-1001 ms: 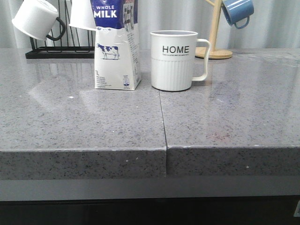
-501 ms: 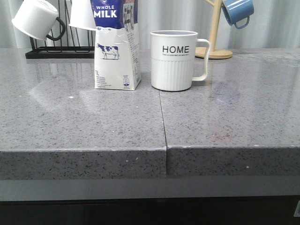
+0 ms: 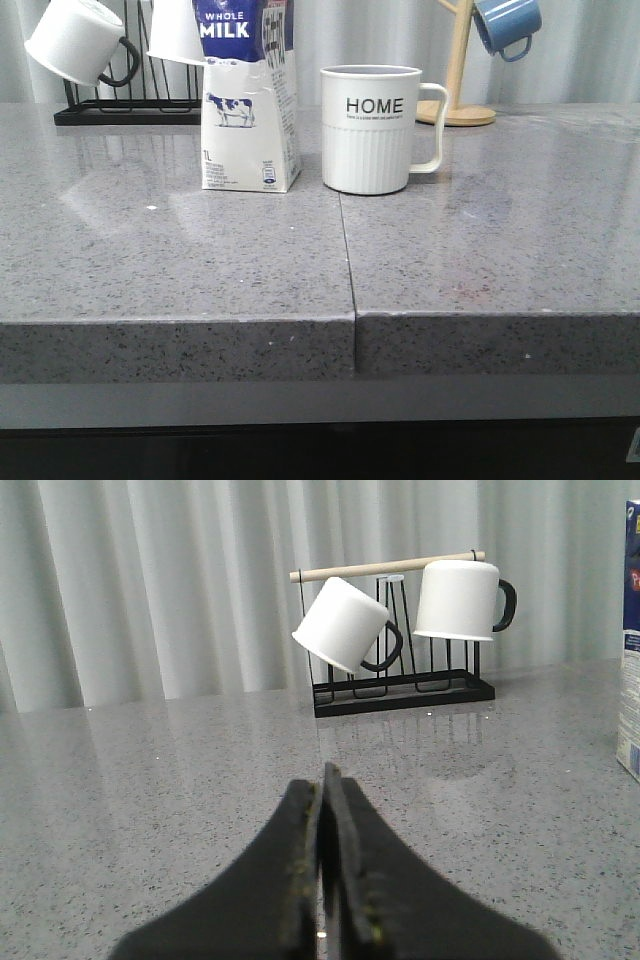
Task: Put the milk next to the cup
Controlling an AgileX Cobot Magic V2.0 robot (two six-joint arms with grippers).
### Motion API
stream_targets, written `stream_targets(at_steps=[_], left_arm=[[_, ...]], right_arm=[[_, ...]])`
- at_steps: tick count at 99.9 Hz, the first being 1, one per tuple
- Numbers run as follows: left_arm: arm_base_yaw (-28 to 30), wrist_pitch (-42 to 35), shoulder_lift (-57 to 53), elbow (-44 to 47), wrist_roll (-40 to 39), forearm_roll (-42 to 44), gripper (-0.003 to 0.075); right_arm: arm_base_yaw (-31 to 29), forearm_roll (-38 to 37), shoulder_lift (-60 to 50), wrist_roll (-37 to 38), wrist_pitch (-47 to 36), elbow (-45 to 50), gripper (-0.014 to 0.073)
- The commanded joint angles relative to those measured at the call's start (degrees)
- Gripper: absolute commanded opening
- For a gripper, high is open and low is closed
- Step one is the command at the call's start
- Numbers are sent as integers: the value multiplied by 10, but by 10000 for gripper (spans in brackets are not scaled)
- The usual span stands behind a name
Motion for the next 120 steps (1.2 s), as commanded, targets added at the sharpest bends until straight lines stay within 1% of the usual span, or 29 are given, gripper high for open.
stream_targets(at_steps=[1,90,105,120], left_arm=[[0,-46,-19,29,-5,-2,-21],[0,-46,-19,29,-5,-2,-21],[0,-46,-19,29,-5,-2,-20],[0,-46,-19,29,-5,-2,-20]], right_arm=[[-3,-4,6,1,-44,-15,-120],[-3,-7,6,-1,-47,-14,-120],[30,-7,-6,0,-48,-6,-120],[66,-6,-50,0,-52,23,-120]])
